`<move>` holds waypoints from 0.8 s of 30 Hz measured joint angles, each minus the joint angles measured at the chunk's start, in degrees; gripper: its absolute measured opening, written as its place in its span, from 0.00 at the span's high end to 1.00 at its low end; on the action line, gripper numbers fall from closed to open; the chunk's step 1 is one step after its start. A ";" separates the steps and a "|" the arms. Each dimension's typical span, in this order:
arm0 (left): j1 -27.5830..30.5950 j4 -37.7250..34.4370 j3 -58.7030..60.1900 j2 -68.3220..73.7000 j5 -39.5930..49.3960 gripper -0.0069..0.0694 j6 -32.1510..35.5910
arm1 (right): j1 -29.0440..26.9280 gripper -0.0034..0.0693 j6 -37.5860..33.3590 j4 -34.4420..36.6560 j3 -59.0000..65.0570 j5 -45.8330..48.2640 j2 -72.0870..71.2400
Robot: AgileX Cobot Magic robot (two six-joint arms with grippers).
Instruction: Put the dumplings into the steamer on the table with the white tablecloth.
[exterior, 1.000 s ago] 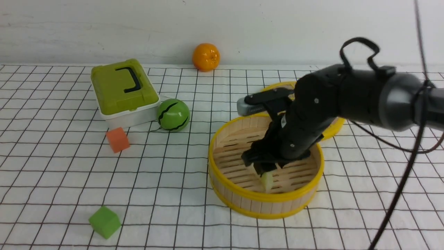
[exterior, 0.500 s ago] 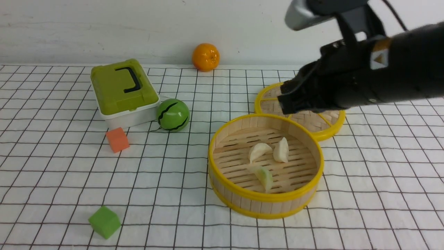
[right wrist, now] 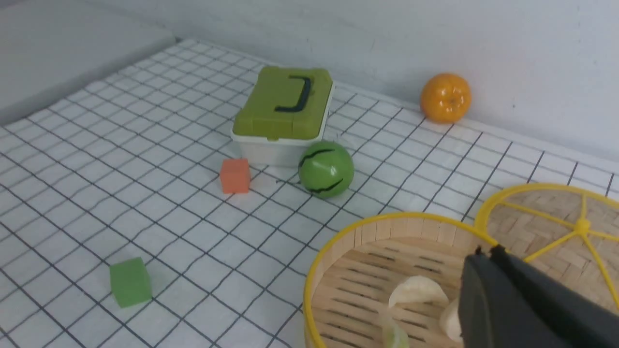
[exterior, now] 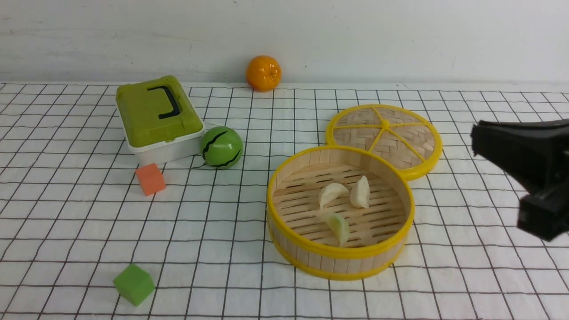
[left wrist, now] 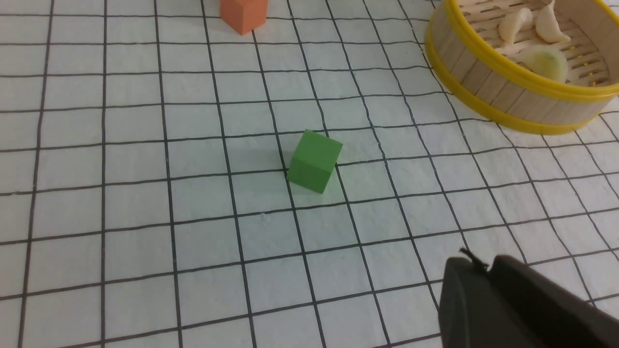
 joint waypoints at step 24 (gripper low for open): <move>0.00 0.00 0.00 0.00 0.00 0.81 0.00 | 0.00 0.97 -0.01 0.00 5.42 -3.75 -4.84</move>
